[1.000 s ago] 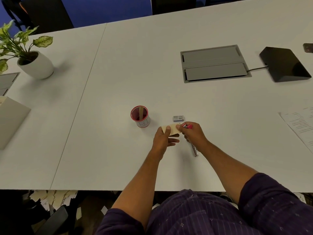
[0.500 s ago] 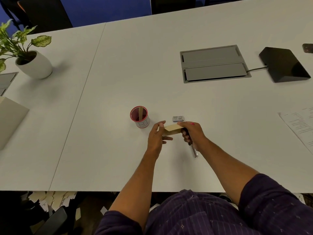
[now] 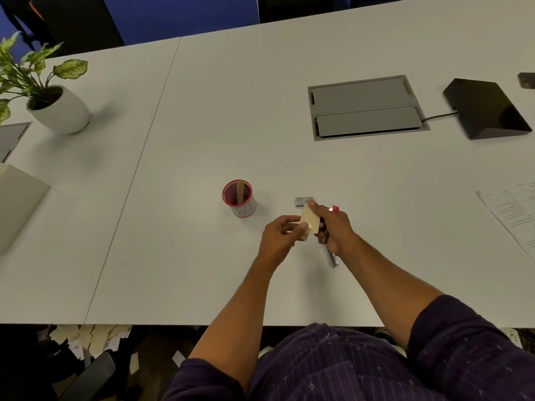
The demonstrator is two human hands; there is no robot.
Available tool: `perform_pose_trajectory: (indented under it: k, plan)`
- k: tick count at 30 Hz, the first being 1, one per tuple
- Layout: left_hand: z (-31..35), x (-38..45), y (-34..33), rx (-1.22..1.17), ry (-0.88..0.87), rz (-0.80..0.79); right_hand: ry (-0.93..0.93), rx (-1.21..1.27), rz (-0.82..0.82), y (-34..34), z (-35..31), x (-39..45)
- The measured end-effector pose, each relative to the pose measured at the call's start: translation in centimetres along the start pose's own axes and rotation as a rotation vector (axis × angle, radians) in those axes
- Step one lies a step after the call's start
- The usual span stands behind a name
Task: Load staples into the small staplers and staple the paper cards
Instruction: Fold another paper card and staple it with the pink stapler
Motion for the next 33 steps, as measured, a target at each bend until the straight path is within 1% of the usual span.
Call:
perform_pose_trajectory:
  k: [5, 7, 9, 12, 15, 17, 20, 23, 29, 33]
  plan:
    - [0.4, -0.1, -1.2, -0.083, -0.004, -0.11, 0.021, 0.068, -0.041, -0.6, -0.1, 0.0]
    - [0.7, -0.1, -1.6, -0.048, -0.017, -0.121, 0.025, 0.081, -0.038, -0.6, -0.1, 0.1]
    - [0.8, -0.1, -1.3, 0.022, -0.03, -0.052, 0.026, 0.059, -0.055, -0.6, -0.3, 0.1]
    - [0.8, -0.1, -0.3, -0.007, -0.031, 0.058, 0.027, -0.017, -0.129, -1.0, -0.5, 0.0]
    - [0.7, -0.2, 0.2, -0.072, -0.008, 0.062, 0.047, -0.085, -0.215, -1.6, -0.7, -0.3]
    - [0.3, -0.2, 0.6, -0.127, 0.035, 0.073, 0.058, -0.146, -0.242, -1.8, -0.9, -0.5]
    - [-0.8, -0.3, 0.7, -0.199, 0.12, 0.071, 0.067, -0.276, -0.194, -1.4, -1.2, -0.6]
    - [-1.4, -0.3, 0.7, -0.227, 0.153, 0.053, 0.092, -0.342, -0.137, -1.2, -1.5, -0.6]
    - [-1.7, -0.4, 1.3, -0.188, 0.199, 0.026, 0.153, -0.349, -0.066, -1.3, -2.1, -0.7]
    - [-1.5, -0.1, 1.5, -0.199, 0.191, 0.045, 0.119, -0.355, -0.045, -1.4, -1.8, -0.7]
Point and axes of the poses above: each hand's wrist, its own x-axis towards the middle knuckle, its own y-axis out of the back of the hand, z = x × y, the point moved 9 cm from there along x, towards the middle knuckle, and after that the axes turned 9 degrees about -z, right-handed, at the moved point
